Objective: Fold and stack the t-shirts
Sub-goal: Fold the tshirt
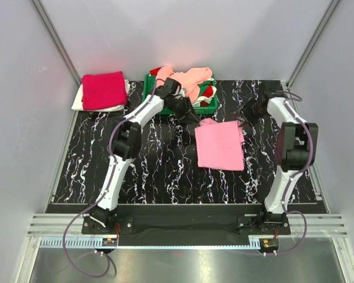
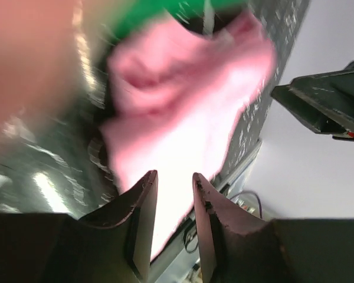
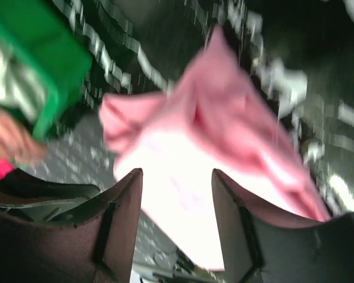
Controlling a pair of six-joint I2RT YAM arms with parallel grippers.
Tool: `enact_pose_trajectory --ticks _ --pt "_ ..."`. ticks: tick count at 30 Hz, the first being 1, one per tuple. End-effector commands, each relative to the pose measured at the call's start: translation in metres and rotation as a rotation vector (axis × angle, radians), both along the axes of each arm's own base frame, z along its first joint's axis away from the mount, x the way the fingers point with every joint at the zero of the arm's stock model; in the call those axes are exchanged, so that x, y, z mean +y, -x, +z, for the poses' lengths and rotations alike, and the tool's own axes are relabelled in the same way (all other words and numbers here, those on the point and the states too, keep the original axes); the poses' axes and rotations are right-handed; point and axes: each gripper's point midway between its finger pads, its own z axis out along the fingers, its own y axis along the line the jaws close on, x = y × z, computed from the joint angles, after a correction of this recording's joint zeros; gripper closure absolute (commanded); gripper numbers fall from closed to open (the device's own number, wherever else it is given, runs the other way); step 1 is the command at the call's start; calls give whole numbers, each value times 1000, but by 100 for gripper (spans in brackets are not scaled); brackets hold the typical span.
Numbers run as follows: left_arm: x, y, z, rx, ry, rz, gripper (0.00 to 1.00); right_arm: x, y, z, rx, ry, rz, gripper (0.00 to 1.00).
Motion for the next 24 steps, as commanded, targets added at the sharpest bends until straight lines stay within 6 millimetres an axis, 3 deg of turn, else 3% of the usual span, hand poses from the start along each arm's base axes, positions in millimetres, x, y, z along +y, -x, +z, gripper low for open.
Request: enact_pose_trajectory --ticks 1,2,4,5,6,7,8,9,10,11,12,13,15,18,19,24 --pt "-7 -28 57 -87 171 24 64 -25 -31 11 -43 83 -55 42" --pt "-5 -27 75 -134 178 22 62 -27 -33 18 -58 88 -64 42" --pt "1 -23 90 -175 165 25 57 -28 -33 37 -105 90 -80 42" --pt "8 -16 96 -206 137 30 55 -28 -26 37 -102 95 -83 42" --pt "12 -11 97 -215 116 33 53 -30 -25 42 -122 109 -90 42" --pt "18 -6 95 -216 93 36 52 -31 -19 61 -171 117 -93 42" --pt "24 0 107 -254 78 44 51 -31 -9 55 -160 124 -90 41" --pt "31 13 83 -209 37 40 51 -31 -4 58 -177 130 -77 41" --pt "33 18 79 -217 29 40 51 -31 -1 70 -222 133 -70 39" --pt "37 25 84 -235 21 44 50 -30 8 60 -199 138 -58 38" --pt "40 37 58 -197 0 39 50 -31 12 58 -198 151 -45 36" --pt "39 45 59 -205 4 34 49 -31 18 55 -189 155 -38 31" --pt "37 63 31 -162 -1 28 47 -30 31 35 -145 161 -11 26" --pt "27 79 13 -146 4 13 42 -28 44 11 -98 165 30 18" --pt "27 88 -1 -118 -9 6 40 -29 48 5 -85 171 35 13" --pt "7 101 -25 -98 -11 -4 31 -32 58 -21 -42 197 71 8"
